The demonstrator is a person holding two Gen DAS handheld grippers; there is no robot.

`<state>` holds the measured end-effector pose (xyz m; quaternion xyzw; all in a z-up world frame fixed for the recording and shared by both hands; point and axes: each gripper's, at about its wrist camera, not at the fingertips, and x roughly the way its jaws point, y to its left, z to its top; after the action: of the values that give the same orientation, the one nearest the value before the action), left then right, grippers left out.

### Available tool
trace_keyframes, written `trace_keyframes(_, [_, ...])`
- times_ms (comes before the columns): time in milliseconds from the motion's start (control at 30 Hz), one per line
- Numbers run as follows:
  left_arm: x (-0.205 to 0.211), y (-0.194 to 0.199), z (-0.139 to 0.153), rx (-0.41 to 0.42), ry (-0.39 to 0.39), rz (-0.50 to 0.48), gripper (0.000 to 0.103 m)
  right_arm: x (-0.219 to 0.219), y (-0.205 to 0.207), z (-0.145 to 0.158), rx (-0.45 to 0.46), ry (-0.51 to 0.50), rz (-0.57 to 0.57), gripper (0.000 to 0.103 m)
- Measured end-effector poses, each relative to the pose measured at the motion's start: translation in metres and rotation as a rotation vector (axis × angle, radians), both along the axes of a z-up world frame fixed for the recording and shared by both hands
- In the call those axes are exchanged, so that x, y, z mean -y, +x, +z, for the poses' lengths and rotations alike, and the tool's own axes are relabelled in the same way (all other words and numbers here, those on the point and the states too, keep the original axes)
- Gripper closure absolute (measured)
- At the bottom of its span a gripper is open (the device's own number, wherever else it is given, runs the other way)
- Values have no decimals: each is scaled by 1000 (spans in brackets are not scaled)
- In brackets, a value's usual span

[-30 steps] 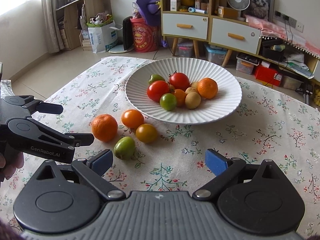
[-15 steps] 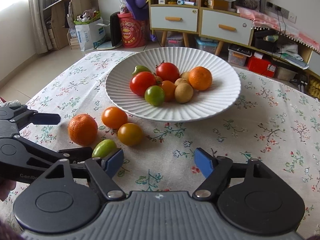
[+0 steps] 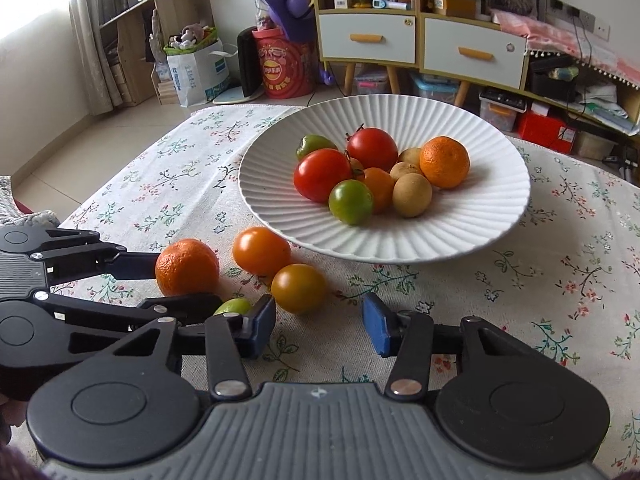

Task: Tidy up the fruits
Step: 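Move the left tool to the tangerine while the right tool approaches the yellow-brown tomato, then close the left tool on the tangerine while the right tool grasps the yellow-brown tomato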

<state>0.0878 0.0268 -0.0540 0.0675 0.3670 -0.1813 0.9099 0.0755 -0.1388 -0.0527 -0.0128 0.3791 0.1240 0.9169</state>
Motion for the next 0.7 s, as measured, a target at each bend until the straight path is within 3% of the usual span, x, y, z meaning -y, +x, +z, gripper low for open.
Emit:
trace_keyframes(100, [0,0,0,0,1,0,61,-2,1,1,3,8,4,65])
trace_keyframes(167, [0,0,0,-1,3,0,61,-3,1,1,-2,16,16,76])
trace_keyframes(700, [-3,-1,5,-15,9,21,62,-4,-1,9,3,6,22,79])
